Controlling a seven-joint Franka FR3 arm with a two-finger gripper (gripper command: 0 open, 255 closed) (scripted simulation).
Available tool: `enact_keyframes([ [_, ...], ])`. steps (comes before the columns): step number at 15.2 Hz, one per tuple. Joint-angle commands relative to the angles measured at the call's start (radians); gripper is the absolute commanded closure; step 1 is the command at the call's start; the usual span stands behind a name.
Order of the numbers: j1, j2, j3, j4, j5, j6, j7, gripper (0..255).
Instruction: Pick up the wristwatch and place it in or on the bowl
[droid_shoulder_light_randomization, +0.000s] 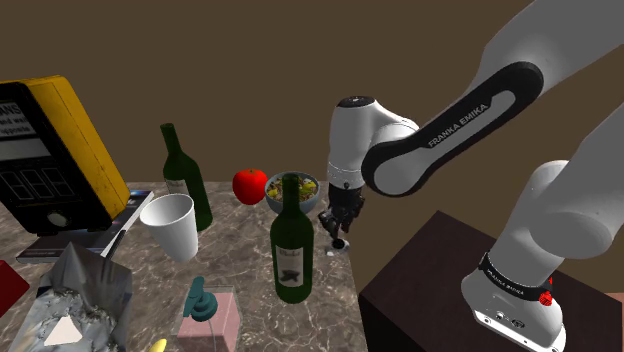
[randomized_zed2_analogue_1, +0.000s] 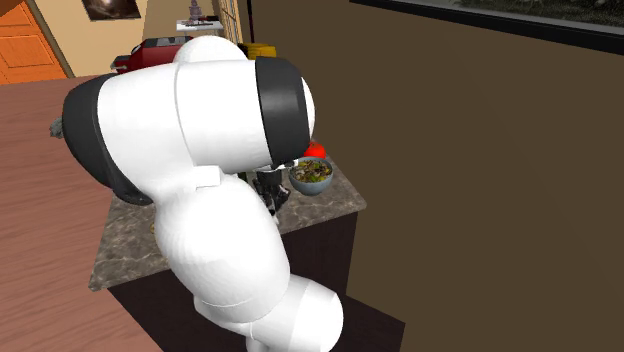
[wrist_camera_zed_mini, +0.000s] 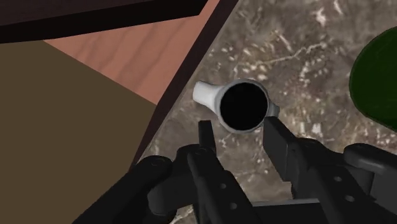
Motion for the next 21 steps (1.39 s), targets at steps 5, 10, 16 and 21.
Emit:
enact_keyframes([
  [5, 0.234, -0.006, -0.238, -0.188, 0.533, 0.280, -0.609, 0],
  [10, 0.269, 0.107, -0.233, -0.167, 0.626, 0.373, -0.680, 0],
  [16, 0.268, 0.107, -0.232, -0.167, 0.627, 0.373, -0.681, 0],
  [21, 0.268, 0.107, -0.232, -0.167, 0.626, 0.373, -0.680, 255],
])
